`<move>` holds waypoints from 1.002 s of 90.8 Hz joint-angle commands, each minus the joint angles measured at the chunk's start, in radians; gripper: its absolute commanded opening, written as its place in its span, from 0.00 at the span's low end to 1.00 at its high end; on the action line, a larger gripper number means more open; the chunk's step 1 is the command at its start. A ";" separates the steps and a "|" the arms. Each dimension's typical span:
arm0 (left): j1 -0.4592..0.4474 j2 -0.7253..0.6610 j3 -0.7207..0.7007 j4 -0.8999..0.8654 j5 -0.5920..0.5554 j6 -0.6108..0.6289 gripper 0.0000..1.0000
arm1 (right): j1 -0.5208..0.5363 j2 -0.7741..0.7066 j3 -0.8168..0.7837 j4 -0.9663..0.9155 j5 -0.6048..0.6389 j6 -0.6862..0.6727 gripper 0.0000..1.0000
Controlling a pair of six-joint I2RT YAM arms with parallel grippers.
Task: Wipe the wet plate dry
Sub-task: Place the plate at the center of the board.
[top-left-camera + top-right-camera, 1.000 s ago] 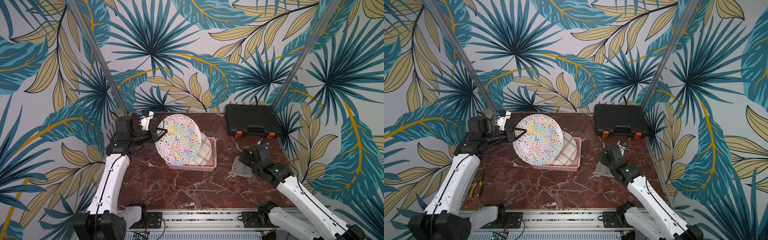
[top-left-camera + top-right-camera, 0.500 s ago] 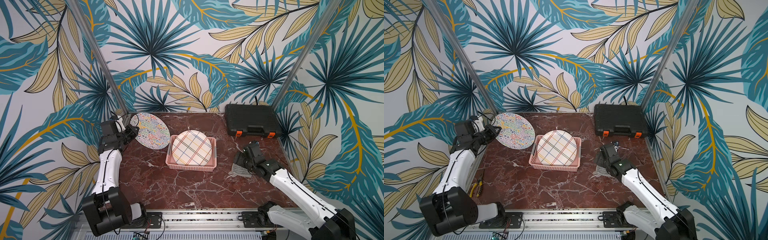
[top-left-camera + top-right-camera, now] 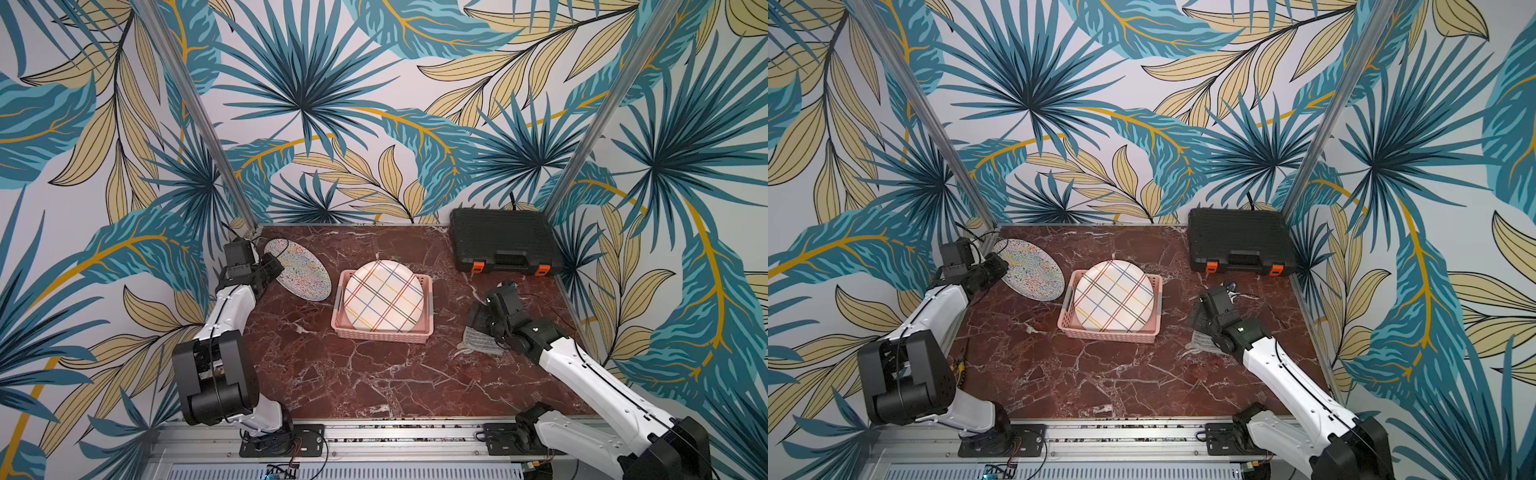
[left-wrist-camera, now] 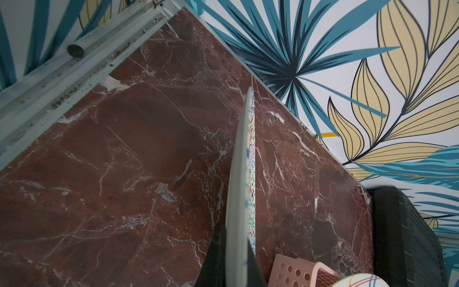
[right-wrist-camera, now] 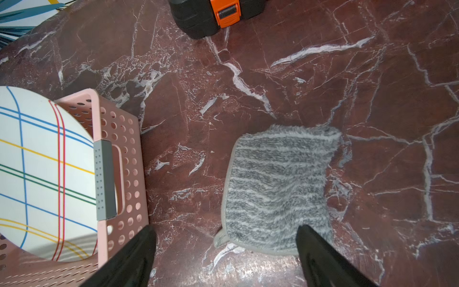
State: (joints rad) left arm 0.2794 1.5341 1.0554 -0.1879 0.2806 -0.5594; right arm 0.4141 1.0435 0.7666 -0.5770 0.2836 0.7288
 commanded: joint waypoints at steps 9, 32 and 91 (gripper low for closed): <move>-0.026 0.083 0.087 0.086 -0.025 0.034 0.00 | 0.008 -0.008 -0.001 -0.011 0.016 -0.020 0.92; -0.035 0.198 0.152 0.068 -0.020 0.049 0.08 | 0.011 -0.008 0.002 -0.013 0.021 -0.027 0.92; -0.042 0.217 0.121 0.023 -0.063 0.127 0.29 | 0.015 0.012 0.023 -0.024 0.036 -0.048 0.92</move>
State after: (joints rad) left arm 0.2424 1.7340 1.1912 -0.1555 0.2241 -0.4683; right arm 0.4255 1.0569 0.7731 -0.5777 0.2920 0.6975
